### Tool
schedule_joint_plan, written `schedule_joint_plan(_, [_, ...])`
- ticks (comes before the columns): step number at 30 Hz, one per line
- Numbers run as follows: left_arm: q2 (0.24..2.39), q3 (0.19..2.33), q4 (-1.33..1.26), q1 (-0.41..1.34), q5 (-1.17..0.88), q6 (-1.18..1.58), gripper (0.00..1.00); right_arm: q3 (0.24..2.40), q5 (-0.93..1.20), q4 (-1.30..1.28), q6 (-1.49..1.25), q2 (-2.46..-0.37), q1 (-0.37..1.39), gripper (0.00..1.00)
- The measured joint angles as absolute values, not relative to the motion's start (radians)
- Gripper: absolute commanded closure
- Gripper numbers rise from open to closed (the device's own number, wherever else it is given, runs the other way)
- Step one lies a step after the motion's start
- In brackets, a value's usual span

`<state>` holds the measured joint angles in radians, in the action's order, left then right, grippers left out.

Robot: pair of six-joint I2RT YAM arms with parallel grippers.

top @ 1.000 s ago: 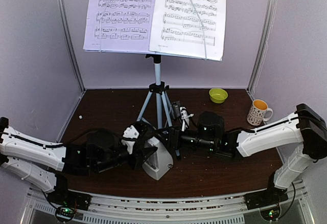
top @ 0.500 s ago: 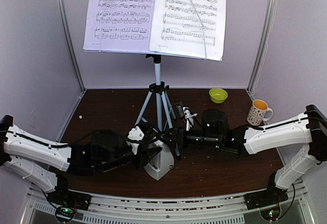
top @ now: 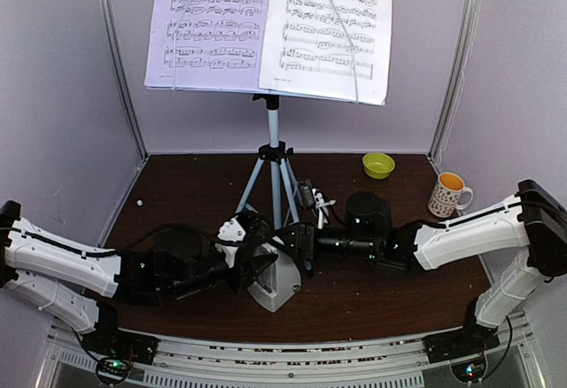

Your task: Set up the instrument practice props

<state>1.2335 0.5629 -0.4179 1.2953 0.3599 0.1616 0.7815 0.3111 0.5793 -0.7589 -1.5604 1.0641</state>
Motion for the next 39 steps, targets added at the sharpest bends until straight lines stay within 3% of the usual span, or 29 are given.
schedule_joint_plan(39, [1.169,0.432,-0.576,1.286,0.317,0.113,0.65,0.744,0.443,0.795,-0.755,-1.656,1.023,0.59])
